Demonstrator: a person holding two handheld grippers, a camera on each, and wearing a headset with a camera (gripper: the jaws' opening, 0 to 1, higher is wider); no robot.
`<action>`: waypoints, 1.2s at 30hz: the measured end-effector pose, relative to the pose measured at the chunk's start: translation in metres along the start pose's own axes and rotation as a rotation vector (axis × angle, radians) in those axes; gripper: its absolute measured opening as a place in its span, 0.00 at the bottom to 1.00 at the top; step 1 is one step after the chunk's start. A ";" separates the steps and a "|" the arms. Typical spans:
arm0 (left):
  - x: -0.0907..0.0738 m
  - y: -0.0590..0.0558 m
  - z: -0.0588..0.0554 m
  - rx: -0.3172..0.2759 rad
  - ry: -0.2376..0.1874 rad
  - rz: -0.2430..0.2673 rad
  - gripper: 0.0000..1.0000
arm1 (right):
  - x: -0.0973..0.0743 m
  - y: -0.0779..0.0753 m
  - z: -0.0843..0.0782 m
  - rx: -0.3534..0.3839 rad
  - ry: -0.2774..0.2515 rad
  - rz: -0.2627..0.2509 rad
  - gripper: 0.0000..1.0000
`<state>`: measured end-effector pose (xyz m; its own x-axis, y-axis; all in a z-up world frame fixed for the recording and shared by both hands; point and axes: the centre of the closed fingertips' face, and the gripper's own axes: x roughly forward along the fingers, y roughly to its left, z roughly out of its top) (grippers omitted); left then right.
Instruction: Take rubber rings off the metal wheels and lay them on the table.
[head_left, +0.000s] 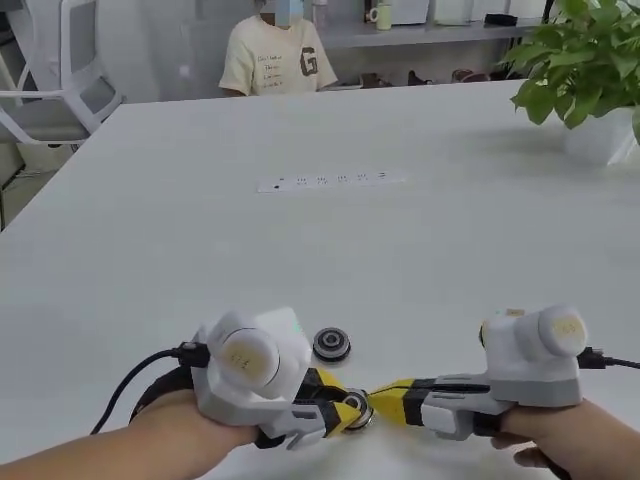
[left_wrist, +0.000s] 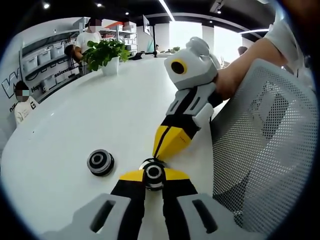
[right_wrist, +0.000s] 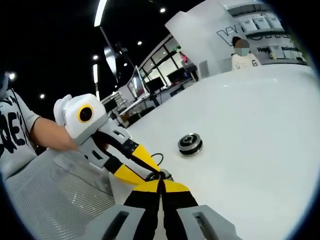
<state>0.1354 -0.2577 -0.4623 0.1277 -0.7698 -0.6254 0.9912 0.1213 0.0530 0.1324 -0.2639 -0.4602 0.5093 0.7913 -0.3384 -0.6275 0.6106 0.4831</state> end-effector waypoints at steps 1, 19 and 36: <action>0.000 0.000 0.000 -0.001 0.000 0.000 0.07 | 0.001 0.001 0.000 -0.003 0.000 0.006 0.00; 0.002 -0.001 0.000 -0.005 -0.002 0.001 0.07 | 0.006 0.018 0.006 -0.064 -0.027 0.090 0.00; -0.001 -0.001 0.000 -0.001 0.000 -0.024 0.08 | 0.000 0.003 0.002 -0.068 -0.002 0.031 0.00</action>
<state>0.1345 -0.2574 -0.4617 0.1039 -0.7724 -0.6266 0.9939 0.1035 0.0372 0.1310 -0.2620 -0.4572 0.4904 0.8098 -0.3221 -0.6816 0.5867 0.4373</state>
